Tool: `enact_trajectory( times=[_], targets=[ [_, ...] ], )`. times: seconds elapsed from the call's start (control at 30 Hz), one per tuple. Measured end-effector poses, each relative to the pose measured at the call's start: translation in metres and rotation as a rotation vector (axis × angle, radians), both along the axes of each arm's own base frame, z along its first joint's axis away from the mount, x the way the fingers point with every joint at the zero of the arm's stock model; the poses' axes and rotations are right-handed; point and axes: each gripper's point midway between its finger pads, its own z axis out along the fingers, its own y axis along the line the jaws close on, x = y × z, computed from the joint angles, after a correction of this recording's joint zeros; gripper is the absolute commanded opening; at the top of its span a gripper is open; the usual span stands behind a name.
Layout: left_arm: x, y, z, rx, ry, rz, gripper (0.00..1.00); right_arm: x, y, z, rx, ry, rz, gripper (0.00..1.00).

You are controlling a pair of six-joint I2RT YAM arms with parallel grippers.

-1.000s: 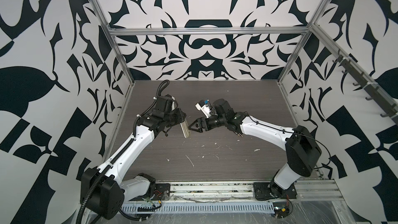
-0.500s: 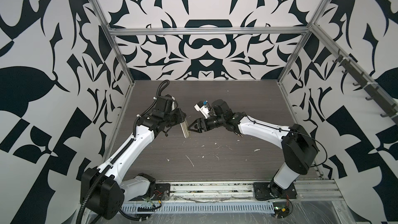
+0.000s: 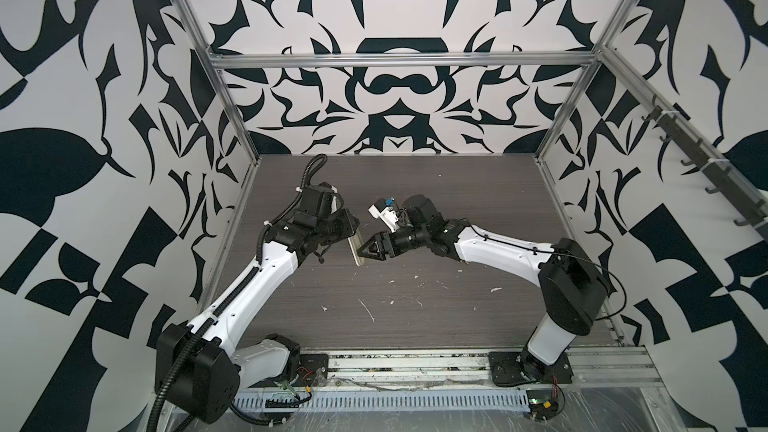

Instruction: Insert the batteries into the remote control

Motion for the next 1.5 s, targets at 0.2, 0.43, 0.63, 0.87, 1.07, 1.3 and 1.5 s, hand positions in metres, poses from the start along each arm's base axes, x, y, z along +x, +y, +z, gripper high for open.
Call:
enact_trajectory(
  times=[0.2,0.43,0.63,0.87,1.07,1.3,1.5],
  targets=[
    [0.0000,0.0000,-0.0001,0.000,0.000,0.000,0.00,-0.0006,0.0009,0.0002,0.002,0.010,0.000,0.62],
    [0.0000,0.0000,-0.0001,0.000,0.000,0.000,0.00,-0.0004,0.0013,0.0010,0.005,0.013,-0.001,0.58],
    [0.0000,0.0000,-0.0001,0.000,0.000,0.000,0.00,-0.0010,0.0024,0.0033,0.011,0.011,0.005,0.56],
    [0.0001,-0.0001,-0.0001,0.000,0.000,0.000,0.00,0.0011,0.0061,0.0041,0.017,0.013,0.012,0.54],
    [0.0000,-0.0001,-0.0001,0.000,0.000,0.000,0.00,0.0016,0.0072,0.0016,0.014,0.018,0.015,0.52],
    [0.0004,-0.0002,-0.0016,0.002,0.005,0.000,0.00,0.0017,0.0073,0.0012,0.012,0.019,0.015,0.49],
    [0.0009,-0.0006,-0.0050,0.006,0.015,-0.001,0.00,0.0015,0.0069,0.0005,0.009,0.021,0.014,0.45]
  ],
)
